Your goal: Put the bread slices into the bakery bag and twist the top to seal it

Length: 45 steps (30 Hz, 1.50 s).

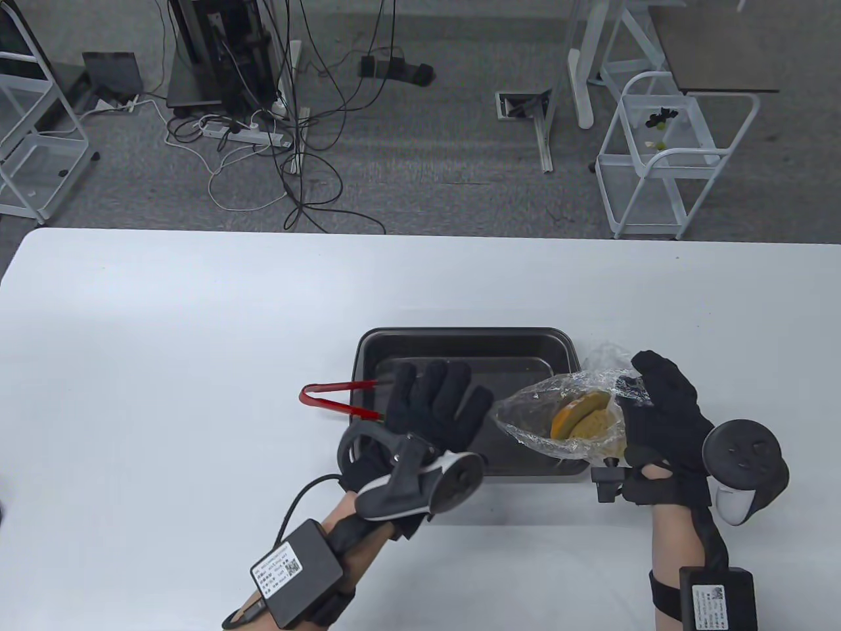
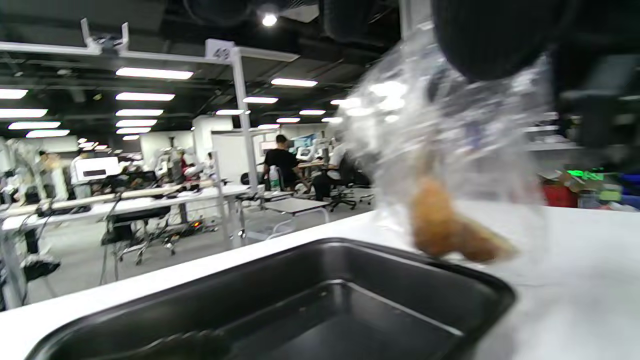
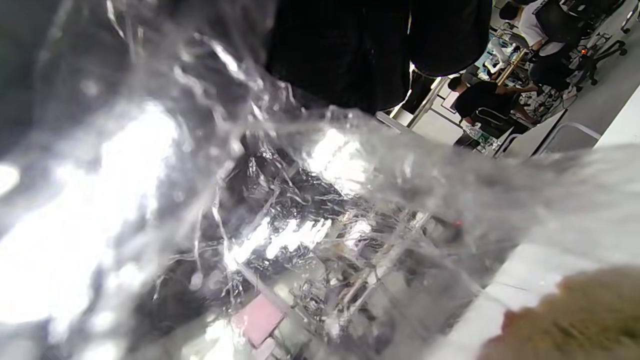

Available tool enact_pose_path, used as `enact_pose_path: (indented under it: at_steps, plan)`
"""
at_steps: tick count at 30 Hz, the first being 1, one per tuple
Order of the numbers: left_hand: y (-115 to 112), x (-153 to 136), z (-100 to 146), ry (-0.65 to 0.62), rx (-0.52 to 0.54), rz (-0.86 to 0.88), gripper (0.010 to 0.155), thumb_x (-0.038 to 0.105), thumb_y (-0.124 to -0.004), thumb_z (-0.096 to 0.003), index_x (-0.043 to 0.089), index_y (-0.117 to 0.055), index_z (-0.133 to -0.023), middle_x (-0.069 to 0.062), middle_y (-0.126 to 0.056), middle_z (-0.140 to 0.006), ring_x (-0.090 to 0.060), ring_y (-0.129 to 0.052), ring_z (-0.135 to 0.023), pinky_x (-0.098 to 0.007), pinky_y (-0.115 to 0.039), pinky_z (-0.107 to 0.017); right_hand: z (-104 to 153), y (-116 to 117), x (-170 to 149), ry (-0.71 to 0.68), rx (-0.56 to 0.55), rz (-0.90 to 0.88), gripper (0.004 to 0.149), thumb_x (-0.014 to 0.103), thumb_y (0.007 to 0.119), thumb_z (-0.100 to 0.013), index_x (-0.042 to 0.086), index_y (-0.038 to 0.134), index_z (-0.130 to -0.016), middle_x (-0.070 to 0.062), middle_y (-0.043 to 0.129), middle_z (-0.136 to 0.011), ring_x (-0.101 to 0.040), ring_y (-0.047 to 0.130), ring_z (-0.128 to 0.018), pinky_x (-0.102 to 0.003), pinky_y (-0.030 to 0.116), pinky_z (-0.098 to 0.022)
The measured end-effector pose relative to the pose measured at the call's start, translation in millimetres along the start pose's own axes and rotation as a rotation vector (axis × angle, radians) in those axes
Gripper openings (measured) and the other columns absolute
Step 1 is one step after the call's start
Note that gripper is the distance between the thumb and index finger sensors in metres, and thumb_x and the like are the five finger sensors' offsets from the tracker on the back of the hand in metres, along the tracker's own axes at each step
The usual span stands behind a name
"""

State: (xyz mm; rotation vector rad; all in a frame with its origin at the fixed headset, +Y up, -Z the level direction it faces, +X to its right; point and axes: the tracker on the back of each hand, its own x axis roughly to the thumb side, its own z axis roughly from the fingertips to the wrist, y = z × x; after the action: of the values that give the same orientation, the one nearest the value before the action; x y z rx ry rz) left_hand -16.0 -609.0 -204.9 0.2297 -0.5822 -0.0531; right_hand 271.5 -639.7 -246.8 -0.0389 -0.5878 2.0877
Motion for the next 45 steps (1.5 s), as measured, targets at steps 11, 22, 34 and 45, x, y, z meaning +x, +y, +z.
enact_pose_path:
  at_steps: [11, 22, 34, 45]
  plan:
    - [-7.3, 55.7, -14.2, 0.009, 0.061, 0.075, 0.073, 0.063, -0.084, -0.0387, 0.033, -0.067, -0.103, -0.011, -0.033, -0.123, -0.045, -0.037, -0.116, -0.069, -0.028, -0.084, 20.2, 22.6, 23.4, -0.025, -0.004, 0.071, 0.044, 0.032, 0.084, -0.045, -0.01, 0.095, -0.054, -0.032, 0.082, -0.093, -0.063, 0.067, -0.087, -0.075, 0.043, -0.062]
    - [-31.0, 50.5, -1.4, 0.189, 0.194, 0.132, 0.041, 0.05, -0.09, -0.0412, 0.035, -0.091, -0.08, -0.009, -0.061, -0.117, -0.043, -0.059, -0.111, -0.069, -0.038, -0.083, 34.0, 33.6, 35.5, -0.014, 0.021, 0.125, 0.045, 0.031, 0.084, -0.044, -0.011, 0.095, -0.052, -0.033, 0.083, -0.091, -0.064, 0.069, -0.085, -0.075, 0.044, -0.062]
    - [-20.3, 7.7, 46.8, 0.312, 0.428, 0.135, 0.041, 0.039, -0.08, -0.0431, 0.033, -0.081, -0.084, -0.007, -0.067, -0.11, -0.039, -0.067, -0.106, -0.067, -0.04, -0.083, 30.4, 35.7, 40.0, 0.127, 0.539, -0.067, 0.083, 0.052, 0.079, -0.049, -0.017, 0.067, -0.094, -0.043, 0.05, -0.106, -0.073, 0.047, -0.09, -0.079, 0.036, -0.061]
    - [-20.7, -53.0, 85.4, 0.131, 0.504, 0.513, 0.042, 0.035, -0.074, -0.0428, 0.042, -0.077, -0.084, -0.003, -0.069, -0.108, -0.03, -0.079, -0.099, -0.063, -0.05, -0.084, 10.7, -18.4, 42.9, -0.097, 0.608, -0.247, 0.08, 0.044, 0.08, -0.053, 0.002, 0.046, -0.111, -0.038, 0.047, -0.112, -0.07, 0.05, -0.095, -0.079, 0.036, -0.066]
